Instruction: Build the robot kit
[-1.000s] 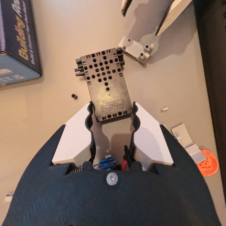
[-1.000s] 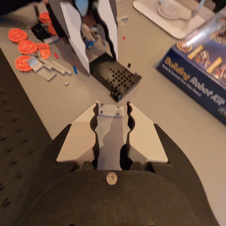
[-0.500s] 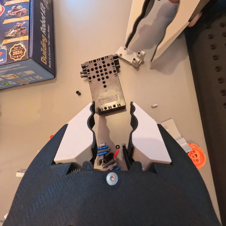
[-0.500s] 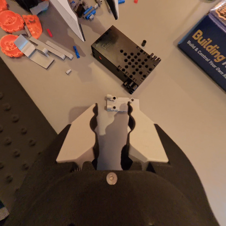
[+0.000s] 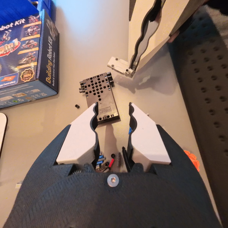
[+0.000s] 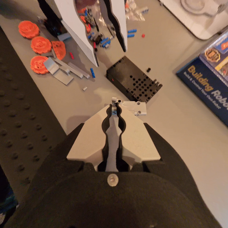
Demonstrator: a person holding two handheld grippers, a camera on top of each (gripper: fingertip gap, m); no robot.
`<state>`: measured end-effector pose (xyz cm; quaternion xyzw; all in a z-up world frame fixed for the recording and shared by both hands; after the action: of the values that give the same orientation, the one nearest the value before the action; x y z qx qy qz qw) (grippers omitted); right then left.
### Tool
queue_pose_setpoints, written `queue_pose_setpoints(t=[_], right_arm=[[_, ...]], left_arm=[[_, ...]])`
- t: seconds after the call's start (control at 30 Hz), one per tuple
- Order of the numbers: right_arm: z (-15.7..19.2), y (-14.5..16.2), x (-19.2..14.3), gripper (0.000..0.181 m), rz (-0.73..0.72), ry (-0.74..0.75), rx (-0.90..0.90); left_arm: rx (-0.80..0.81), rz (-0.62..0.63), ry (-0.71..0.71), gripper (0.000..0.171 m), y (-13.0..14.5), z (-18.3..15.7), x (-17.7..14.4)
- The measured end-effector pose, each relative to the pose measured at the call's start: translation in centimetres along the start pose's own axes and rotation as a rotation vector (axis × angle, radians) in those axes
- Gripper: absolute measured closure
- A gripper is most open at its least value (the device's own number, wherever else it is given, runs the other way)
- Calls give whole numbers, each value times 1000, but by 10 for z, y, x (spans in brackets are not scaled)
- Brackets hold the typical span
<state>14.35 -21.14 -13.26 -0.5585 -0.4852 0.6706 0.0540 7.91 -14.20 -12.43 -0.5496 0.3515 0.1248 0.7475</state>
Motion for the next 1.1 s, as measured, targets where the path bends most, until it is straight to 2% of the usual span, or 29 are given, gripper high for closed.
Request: queue_pose_setpoints(t=[0.17, 0.4, 0.5, 0.57, 0.63, 0.83, 1.0, 1.07, 1.1], right_arm=[[8, -43, -6, 176, -107, 27, -128], [19, -89, -4, 176, -190, 130, -376], [21, -97, 2, 176, -161, 127, -419], [24, -104, 6, 176, -195, 85, -410], [24, -114, 9, 176, -238, 49, -389], [29, -147, 26, 177, -321, -45, -394], [36, -167, 44, 177, -325, -20, -516], [36, -171, 50, 177, -309, -18, -527], [34, -170, 54, 177, -289, -15, -525]], left_arm=[[-57, -90, 30, 125, -7, 2, -16], [-191, -336, 135, 133, -27, 4, -50], [-79, -416, -28, 151, -29, 13, -69], [28, -390, -109, 156, -26, 10, -76], [94, -362, -203, 157, -21, 10, -83], [136, -326, -320, 155, 0, 5, -98], [-4, -437, -300, 153, 9, 13, -124], [132, -391, -437, 152, 11, 18, -137], [209, -364, -510, 159, 9, 18, -142]])
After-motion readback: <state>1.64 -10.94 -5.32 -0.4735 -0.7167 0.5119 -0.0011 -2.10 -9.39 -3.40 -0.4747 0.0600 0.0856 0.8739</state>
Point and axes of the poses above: each gripper's, where its closed fingertips meet, x out along the fingers, y out of its underside, z = x × y across the jaws, the point moved 2 cm from there along -x, back along the fingers, and after that the axes turned 1 degree about z, right-handed, at the moved point
